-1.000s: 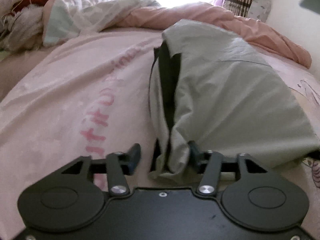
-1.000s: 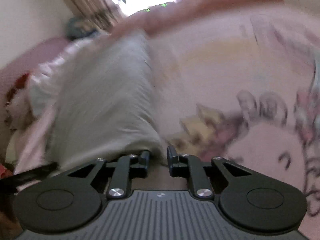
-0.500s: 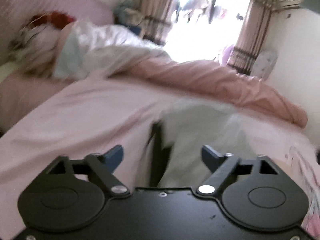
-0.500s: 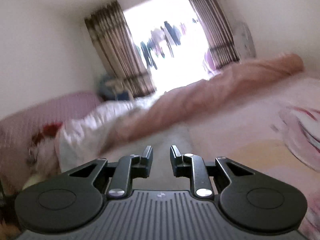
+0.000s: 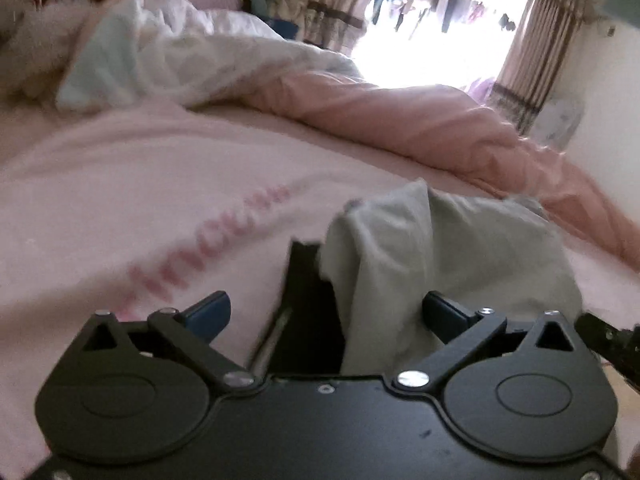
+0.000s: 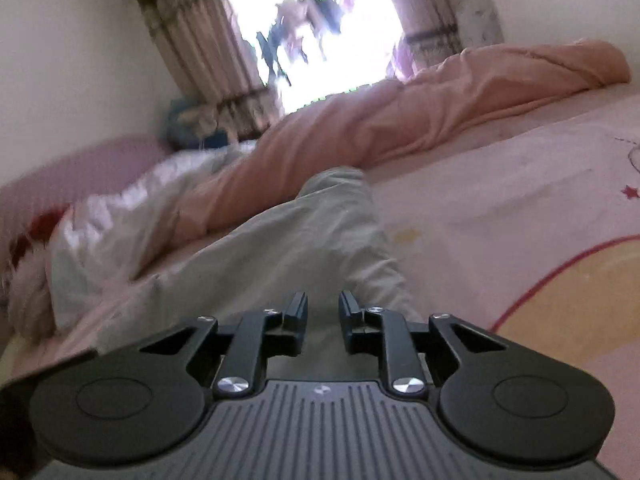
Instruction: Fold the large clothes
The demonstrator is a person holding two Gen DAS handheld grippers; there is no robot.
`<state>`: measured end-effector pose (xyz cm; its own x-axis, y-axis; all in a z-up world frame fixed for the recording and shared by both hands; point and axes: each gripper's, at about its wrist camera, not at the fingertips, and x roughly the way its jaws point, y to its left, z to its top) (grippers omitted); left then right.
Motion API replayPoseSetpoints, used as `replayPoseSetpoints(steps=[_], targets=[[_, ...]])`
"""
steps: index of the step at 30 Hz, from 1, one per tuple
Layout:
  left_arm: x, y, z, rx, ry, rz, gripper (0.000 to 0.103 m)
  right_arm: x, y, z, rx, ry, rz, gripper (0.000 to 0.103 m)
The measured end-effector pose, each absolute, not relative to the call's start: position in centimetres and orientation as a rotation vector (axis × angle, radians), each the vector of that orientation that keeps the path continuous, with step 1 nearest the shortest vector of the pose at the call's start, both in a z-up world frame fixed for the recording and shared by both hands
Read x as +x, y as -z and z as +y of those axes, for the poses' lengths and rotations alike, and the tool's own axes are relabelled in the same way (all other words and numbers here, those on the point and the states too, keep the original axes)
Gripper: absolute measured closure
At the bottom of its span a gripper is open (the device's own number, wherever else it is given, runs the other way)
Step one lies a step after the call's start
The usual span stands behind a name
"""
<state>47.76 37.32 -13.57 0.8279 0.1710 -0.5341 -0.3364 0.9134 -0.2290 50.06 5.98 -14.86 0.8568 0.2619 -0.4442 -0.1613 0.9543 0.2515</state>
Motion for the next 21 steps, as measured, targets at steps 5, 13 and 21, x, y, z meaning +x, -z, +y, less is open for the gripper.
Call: replayPoseSetpoints(steps=[5,13,21], targets=[[50.4,8.5,34.0,-0.133,-0.285,0.397,0.0,51.3,10.8,8.3,0.123,-0.237,0.414,0.063],[59.1,13.3,36.5,-0.229,-0.228,0.613,0.0,55.9,15.0,8.1,0.138,-0.212,0.601,0.062],[59.0,12.4,36.1,-0.21,-0.237,0.58,0.0,55.8,12.5,7.5,0.18,-0.251,0.548,0.054]])
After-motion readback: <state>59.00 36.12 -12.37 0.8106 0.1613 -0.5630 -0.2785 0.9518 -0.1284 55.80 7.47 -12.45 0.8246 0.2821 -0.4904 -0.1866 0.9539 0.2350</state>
